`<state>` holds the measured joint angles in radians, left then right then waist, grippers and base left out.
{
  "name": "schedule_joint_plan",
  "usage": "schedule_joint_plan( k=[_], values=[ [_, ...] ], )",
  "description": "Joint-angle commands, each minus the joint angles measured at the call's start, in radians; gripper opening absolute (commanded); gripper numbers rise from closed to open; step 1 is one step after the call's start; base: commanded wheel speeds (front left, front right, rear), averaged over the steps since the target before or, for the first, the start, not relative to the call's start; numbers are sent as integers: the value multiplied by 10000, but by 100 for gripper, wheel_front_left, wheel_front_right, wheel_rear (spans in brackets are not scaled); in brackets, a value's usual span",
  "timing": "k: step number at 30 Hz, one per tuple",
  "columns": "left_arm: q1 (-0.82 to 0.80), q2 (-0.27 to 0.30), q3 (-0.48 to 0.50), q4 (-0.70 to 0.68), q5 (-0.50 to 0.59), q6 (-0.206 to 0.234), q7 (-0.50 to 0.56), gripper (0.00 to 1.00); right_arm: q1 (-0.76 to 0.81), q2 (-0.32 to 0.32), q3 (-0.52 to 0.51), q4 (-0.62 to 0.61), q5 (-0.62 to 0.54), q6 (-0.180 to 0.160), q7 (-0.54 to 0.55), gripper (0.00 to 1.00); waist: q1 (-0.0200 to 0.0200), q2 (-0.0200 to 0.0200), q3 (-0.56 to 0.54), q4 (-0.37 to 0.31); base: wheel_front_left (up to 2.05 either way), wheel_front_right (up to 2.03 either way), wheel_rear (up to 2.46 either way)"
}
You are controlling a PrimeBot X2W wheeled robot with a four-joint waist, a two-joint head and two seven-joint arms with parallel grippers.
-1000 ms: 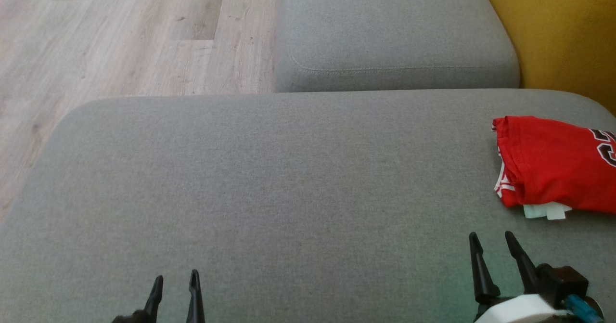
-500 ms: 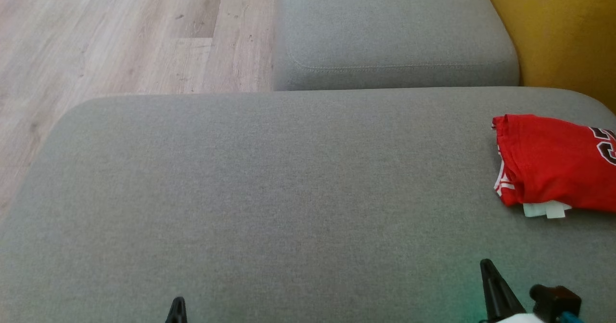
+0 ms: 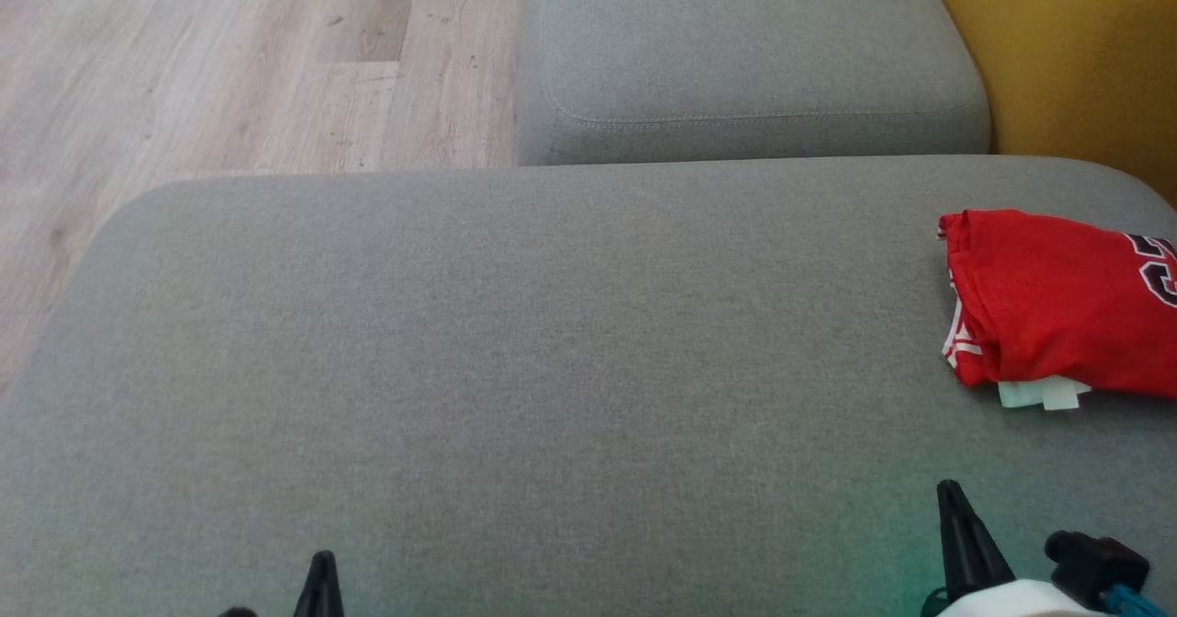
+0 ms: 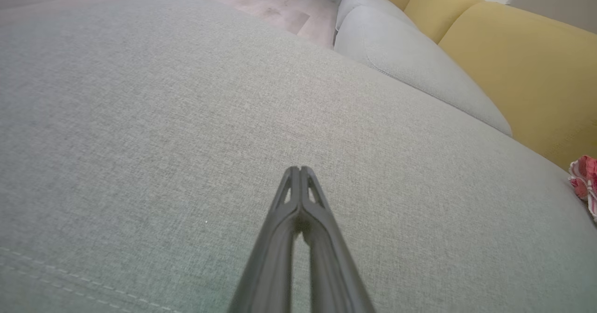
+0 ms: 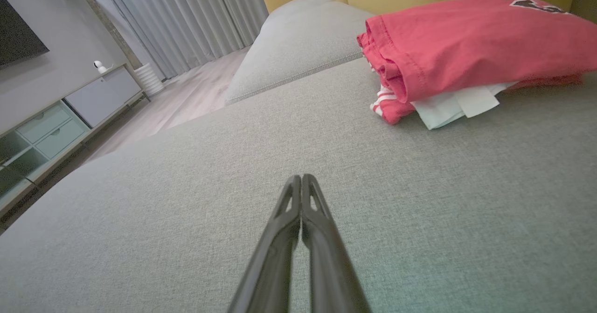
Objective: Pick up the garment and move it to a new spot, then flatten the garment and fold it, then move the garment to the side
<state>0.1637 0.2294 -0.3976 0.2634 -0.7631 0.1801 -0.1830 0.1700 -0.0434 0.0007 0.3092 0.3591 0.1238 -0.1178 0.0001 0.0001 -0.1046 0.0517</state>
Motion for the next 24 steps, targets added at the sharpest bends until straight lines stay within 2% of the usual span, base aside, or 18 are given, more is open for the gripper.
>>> schedule_joint_plan(
  k=[1, 24],
  values=[
    [-486, 5, 287, -233, -179, -95, 73, 0, -509, -16, -31, -346, 262, 13, 50, 0, 0, -1, 10, -5, 0, 0, 0],
    [-999, -387, 1369, -219, -2093, -787, 716, 0, -1028, -28, -286, -416, 3061, 26, 567, 0, 0, -1, 254, -122, 0, 0, 0]
  ],
)
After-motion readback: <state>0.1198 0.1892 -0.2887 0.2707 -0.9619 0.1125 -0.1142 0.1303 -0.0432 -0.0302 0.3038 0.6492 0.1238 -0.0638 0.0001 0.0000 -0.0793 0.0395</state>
